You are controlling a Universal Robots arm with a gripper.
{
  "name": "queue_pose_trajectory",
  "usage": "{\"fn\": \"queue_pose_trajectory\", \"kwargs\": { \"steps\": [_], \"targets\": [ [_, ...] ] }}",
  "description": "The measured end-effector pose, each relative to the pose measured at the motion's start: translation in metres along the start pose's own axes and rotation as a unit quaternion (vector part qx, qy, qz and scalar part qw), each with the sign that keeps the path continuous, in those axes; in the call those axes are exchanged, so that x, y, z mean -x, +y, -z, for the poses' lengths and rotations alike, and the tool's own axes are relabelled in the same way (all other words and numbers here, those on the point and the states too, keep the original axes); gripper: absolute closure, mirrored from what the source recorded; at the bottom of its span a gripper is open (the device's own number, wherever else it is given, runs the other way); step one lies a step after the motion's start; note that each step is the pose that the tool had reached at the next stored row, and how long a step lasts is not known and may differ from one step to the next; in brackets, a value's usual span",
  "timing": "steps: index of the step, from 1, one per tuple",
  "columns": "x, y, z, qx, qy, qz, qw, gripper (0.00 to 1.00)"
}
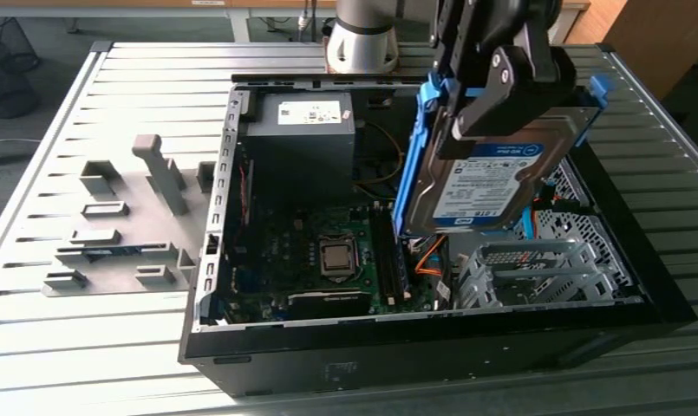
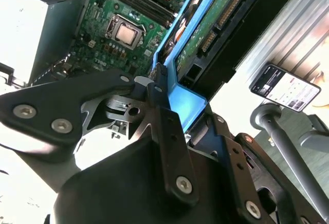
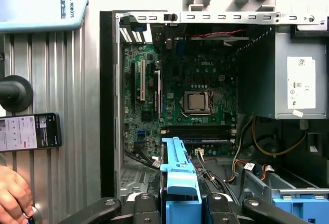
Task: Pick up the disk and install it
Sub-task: 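Insert the disk into the insertion slot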
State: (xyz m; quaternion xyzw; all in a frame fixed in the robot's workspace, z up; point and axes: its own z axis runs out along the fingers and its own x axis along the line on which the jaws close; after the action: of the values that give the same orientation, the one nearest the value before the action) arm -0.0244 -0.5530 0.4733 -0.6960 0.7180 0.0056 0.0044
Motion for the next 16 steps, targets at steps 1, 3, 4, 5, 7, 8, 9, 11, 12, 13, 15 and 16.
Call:
{"fn": "queue_pose_trajectory", "kwargs": {
  "steps": [1,3,4,5,7,8,9,11,12,13,15,16],
  "targets": [
    [-0.0001,-0.0016,-0.0003,0.0000,0.0000,0.000,1.0000,0.64],
    [-0.0002,-0.0049,-0.0009,0.0000,0.0000,0.000,1.0000,0.64],
    [-0.0003,-0.0067,-0.0013,0.0000,0.0000,0.000,1.0000,0.64],
    [-0.0003,-0.0082,-0.0017,0.0000,0.0000,0.000,1.0000,0.64],
    [-0.0006,-0.0109,-0.0024,0.0000,0.0000,0.000,1.0000,0.64],
    [-0.0008,-0.0119,-0.0028,0.0000,-0.0001,0.000,1.0000,0.64],
    [-0.0009,-0.0129,-0.0033,0.0000,-0.0001,0.000,1.0000,0.64],
    [-0.0010,-0.0156,-0.0041,0.0000,0.0000,0.000,1.0000,0.64],
    [-0.0011,-0.0192,-0.0050,0.0000,-0.0001,0.000,1.0000,0.64],
    [-0.0011,-0.0207,-0.0055,0.0000,-0.0001,0.000,1.0000,0.64],
    [-0.0011,-0.0212,-0.0056,0.0000,0.0000,0.000,1.0000,0.64],
    [-0.0012,-0.0212,-0.0056,0.0000,0.0000,0.000,1.0000,0.64]
  ]
}}
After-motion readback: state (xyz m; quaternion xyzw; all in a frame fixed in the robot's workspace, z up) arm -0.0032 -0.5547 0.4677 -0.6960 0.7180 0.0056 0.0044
